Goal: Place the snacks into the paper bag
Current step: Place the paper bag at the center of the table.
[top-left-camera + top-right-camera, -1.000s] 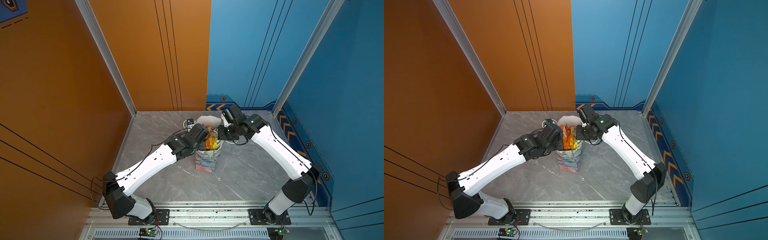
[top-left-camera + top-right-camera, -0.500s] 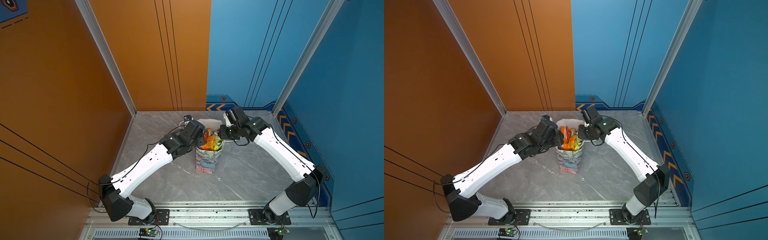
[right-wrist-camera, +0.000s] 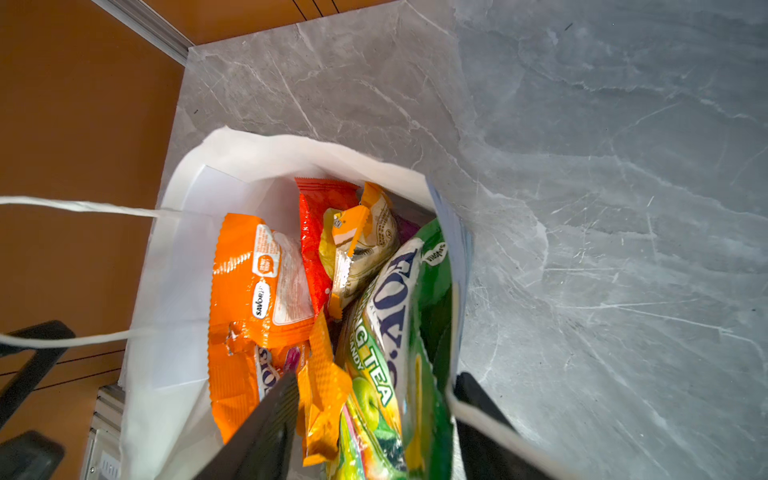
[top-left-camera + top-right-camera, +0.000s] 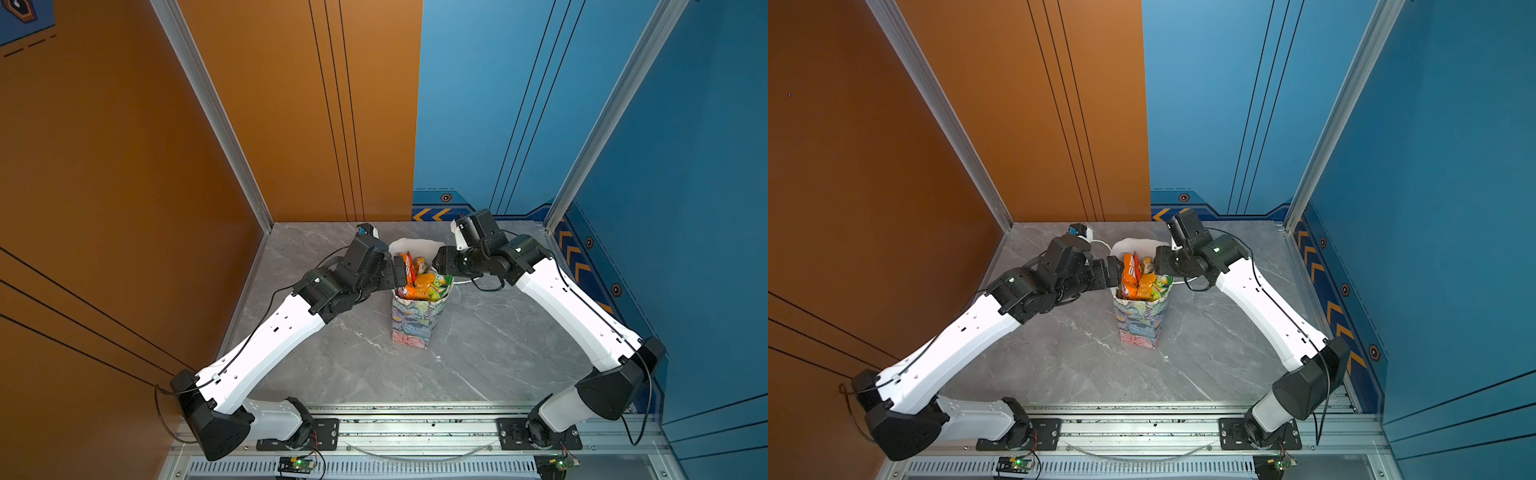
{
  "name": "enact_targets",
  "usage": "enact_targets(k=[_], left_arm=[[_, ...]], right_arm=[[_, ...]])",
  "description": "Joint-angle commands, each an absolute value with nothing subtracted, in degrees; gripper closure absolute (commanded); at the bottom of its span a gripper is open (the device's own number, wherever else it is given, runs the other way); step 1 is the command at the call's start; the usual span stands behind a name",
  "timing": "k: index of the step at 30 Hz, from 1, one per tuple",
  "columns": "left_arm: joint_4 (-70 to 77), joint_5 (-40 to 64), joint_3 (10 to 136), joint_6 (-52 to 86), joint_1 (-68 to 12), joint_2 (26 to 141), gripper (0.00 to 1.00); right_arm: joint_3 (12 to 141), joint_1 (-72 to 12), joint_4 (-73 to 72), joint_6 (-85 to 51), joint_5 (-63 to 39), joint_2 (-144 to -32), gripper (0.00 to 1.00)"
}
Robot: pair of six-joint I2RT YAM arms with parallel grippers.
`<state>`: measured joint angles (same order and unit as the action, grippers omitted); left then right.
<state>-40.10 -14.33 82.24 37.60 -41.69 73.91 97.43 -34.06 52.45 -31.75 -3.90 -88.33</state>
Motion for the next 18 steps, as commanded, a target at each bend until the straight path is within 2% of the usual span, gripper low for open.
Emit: enact_targets(k=[1, 10, 18], left_arm=[[-40.5, -16.8, 80.7, 32.2, -40.6, 69.5, 0.02], [-36.3, -32.3, 69.7, 28.0, -36.1, 56.7, 0.02], [-28.5, -31.5, 59.4, 30.8, -28.9, 50.5, 0.02]], right_arm=[[99.7, -33.9, 51.4, -30.5, -1.8, -85.7, 0.33], [98.0, -33.4, 48.1, -28.4, -0.4, -78.1, 0.25], [92.2, -31.0, 41.1, -28.9, -4.9, -71.8, 0.21]])
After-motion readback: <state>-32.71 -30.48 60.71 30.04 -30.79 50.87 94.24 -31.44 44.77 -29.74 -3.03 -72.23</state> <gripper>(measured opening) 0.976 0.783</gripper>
